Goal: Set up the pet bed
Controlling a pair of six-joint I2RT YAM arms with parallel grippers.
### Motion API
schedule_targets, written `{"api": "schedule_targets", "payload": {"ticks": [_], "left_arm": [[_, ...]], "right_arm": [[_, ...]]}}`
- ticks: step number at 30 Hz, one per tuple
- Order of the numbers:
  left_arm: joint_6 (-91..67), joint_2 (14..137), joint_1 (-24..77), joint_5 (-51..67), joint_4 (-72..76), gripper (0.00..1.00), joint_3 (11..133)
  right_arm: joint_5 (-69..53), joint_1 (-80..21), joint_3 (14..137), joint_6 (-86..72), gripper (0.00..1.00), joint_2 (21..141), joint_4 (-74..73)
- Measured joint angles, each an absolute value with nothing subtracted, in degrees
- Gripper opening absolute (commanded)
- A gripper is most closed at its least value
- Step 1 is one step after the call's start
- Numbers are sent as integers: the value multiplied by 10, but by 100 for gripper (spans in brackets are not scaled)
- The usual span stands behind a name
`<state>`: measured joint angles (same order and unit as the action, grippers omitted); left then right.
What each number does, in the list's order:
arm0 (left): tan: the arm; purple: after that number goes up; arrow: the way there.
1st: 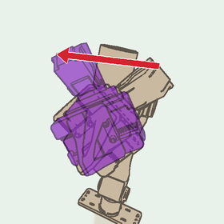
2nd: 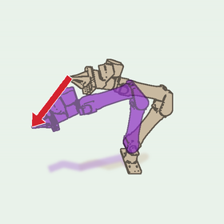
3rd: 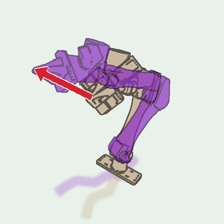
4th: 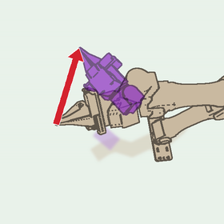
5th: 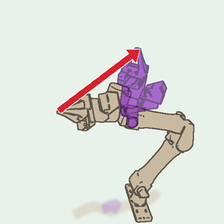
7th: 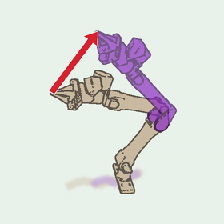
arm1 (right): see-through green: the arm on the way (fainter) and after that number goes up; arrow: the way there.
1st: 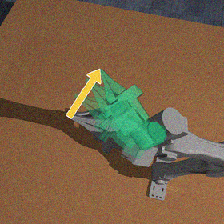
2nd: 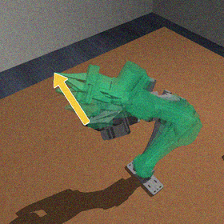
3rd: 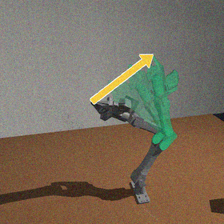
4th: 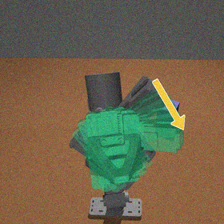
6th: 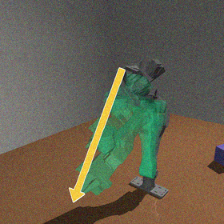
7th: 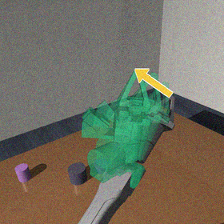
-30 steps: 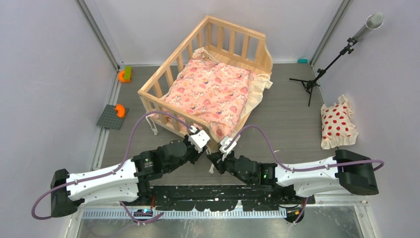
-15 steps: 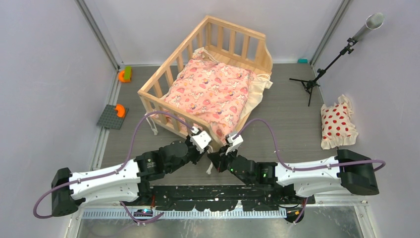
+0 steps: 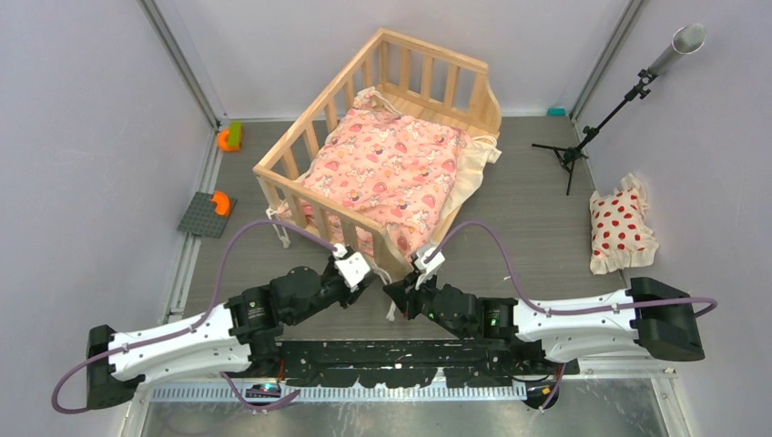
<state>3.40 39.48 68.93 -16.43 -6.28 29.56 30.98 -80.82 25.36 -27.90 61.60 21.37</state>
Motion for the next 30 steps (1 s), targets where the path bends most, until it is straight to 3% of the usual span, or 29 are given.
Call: {"api": "schedule_targets", "payload": {"ticks": [9,17,30], "left_arm": [[66,351,689,-143,-52,31,274],[95,398,689,-116,-45,45,270],[227,367,689,-91,-11,44,258]], "right_arm": [[265,-804,242,-184,1,614,224],[238,-801,234,-148,1,599,239],[211,-801,234,-111,1,587,209]]}}
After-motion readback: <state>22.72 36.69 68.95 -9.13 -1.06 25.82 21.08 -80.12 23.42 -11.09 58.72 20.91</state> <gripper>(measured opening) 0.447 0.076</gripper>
